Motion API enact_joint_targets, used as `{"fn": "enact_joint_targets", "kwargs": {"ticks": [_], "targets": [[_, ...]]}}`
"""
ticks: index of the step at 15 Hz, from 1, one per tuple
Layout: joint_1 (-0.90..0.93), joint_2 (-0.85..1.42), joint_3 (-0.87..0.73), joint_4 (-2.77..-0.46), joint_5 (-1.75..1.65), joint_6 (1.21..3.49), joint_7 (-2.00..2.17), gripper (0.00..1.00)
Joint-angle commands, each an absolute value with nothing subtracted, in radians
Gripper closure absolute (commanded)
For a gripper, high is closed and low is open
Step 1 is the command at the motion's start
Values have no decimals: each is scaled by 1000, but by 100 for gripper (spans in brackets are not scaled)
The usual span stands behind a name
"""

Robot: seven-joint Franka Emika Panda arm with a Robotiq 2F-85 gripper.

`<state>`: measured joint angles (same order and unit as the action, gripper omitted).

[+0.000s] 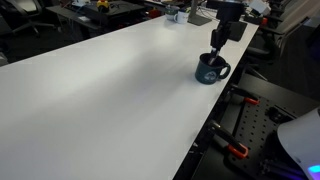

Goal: Remove the marker from the cup and put it on the table

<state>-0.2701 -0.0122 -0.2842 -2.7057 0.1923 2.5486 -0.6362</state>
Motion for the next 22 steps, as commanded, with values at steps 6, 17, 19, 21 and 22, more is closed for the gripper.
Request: {"fn": "enact_joint_targets", "kwargs": {"ticks": [6, 17, 19, 21, 22], "targets": [[-264, -38, -280, -2709, 211, 2528, -666, 94], [-172, -292, -189, -2783, -24, 2514, -552, 94], [-157, -342, -180, -2768, -46, 2481, -528, 94], [-146, -391, -178, -2752, -63, 2448, -505, 94], [-140, -409, -182, -2742, -62, 2446, -496, 94]]}}
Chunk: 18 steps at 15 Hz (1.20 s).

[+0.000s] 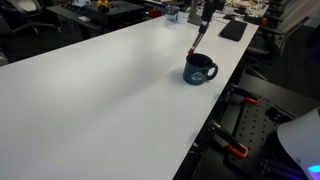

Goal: Remove the marker from the cup and put it on the table

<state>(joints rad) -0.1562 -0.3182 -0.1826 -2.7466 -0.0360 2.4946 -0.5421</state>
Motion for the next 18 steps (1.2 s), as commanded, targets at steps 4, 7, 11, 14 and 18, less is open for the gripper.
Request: {"fn": "enact_joint_targets", "kwargs": {"ticks": [4, 7, 11, 14, 18], "targets": [[-124, -384, -209, -2696, -33, 2502, -478, 94], [-101, -285, -245, -2675, 2, 2623, -499, 94], [-75, -142, -280, -2665, 44, 2779, -531, 94], [-77, -35, -278, -2646, 85, 2872, -566, 94], [-80, 69, -264, -2638, 189, 3040, -679, 94]]}}
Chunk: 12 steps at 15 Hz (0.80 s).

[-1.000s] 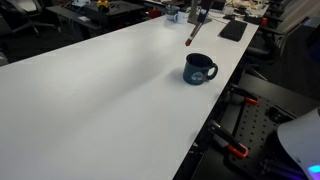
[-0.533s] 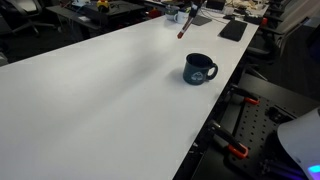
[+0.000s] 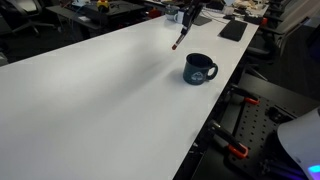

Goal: Remove the marker from the cup and put it on the table

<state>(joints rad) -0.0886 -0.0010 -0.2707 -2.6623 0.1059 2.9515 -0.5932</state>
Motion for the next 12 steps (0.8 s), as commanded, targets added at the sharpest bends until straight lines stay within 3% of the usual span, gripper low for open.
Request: {"fn": "enact_joint_targets", "kwargs": {"ticks": [1, 10, 11, 12], "targets": [[-88, 86, -251, -2637, 229, 3060, -716, 94], [-236, 184, -72, -2618, 512, 3117, -1002, 94], [-255, 200, -62, -2612, 525, 3114, -1013, 53], [-275, 213, -49, -2609, 535, 3114, -1026, 52]]}}
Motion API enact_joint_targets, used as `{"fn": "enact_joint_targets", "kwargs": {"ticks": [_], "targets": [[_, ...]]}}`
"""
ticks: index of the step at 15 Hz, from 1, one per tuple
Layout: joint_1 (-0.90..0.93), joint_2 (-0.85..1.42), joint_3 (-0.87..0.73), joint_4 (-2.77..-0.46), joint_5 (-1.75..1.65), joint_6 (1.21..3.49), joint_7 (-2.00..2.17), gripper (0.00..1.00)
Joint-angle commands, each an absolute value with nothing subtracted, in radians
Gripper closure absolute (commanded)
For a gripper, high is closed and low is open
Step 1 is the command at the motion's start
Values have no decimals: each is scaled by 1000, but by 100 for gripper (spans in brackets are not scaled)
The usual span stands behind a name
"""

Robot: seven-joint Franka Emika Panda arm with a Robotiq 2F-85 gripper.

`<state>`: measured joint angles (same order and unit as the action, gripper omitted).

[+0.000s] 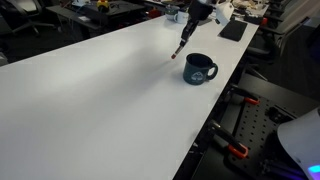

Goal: Remove the marker from the cup and put it on the table

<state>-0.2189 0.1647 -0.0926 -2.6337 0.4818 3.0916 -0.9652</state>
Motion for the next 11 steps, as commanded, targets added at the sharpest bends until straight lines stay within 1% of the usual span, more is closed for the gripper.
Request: {"fn": "enact_joint_targets", "kwargs": {"ticks": [1, 4, 7, 9, 10, 11], "targets": [[-292, 223, -42, -2604, 539, 3102, -1032, 45], [-329, 253, -36, -2596, 518, 3070, -1029, 23], [-322, 274, -70, -2595, 481, 3005, -1002, 1], [-296, 288, -113, -2595, 437, 2957, -977, 0], [-316, 281, -77, -2604, 469, 3010, -995, 3], [-314, 287, -90, -2603, 456, 2993, -995, 0]]}}
